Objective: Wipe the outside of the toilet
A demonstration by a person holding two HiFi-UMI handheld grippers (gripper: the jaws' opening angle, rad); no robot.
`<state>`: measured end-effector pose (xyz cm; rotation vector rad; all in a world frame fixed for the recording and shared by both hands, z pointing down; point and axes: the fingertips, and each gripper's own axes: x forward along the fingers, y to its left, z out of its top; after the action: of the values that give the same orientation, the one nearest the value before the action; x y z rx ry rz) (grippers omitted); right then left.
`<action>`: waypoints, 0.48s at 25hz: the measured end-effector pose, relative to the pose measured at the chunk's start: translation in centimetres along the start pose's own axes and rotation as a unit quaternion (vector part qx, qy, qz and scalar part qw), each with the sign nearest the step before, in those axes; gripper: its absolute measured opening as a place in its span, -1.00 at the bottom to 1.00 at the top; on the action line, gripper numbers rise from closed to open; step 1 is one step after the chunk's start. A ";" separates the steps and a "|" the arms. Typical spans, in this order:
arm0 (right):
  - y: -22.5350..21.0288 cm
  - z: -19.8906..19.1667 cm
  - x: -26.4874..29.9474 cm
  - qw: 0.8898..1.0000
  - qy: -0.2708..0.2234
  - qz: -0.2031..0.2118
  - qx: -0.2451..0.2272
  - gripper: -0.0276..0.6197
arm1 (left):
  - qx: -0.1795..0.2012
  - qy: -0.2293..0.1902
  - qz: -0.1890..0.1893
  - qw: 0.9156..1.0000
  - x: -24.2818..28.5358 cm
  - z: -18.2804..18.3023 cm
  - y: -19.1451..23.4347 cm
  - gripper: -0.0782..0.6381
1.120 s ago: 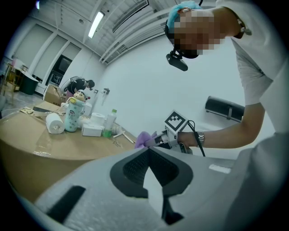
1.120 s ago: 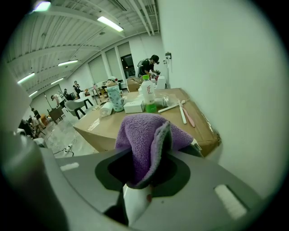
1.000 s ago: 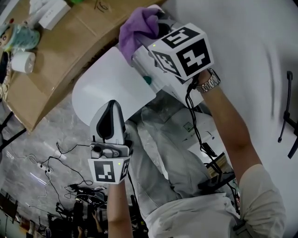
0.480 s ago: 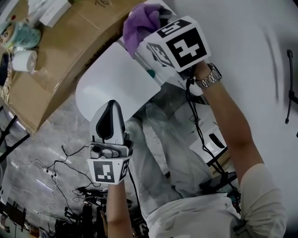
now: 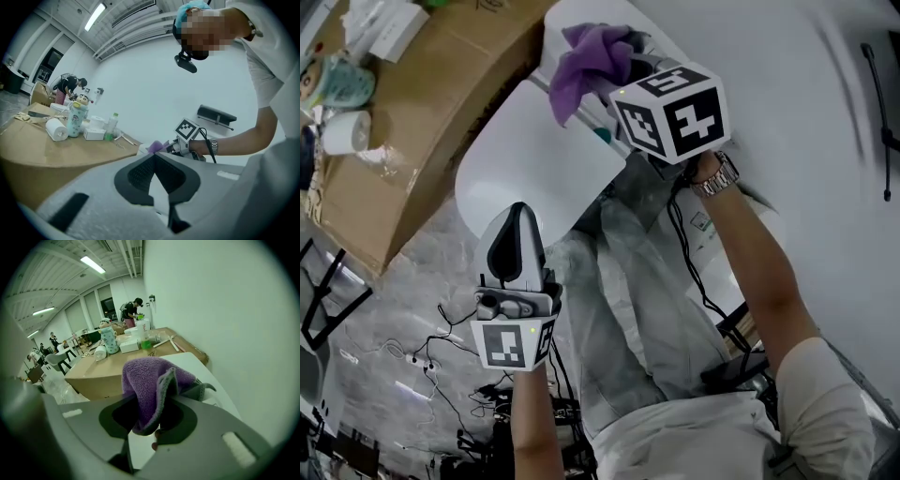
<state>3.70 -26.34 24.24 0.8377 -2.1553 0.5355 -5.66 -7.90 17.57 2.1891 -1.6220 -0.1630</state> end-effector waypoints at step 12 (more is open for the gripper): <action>-0.2 -4.4 -3.1 1.000 -0.019 -0.013 0.006 -0.61 | -0.004 0.019 -0.040 0.999 0.6 -3.0 -3.3 -0.76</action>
<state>7.55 -22.60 24.66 0.8895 -2.1750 0.5236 -1.60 -6.90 19.07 2.2382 -1.5110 -0.1492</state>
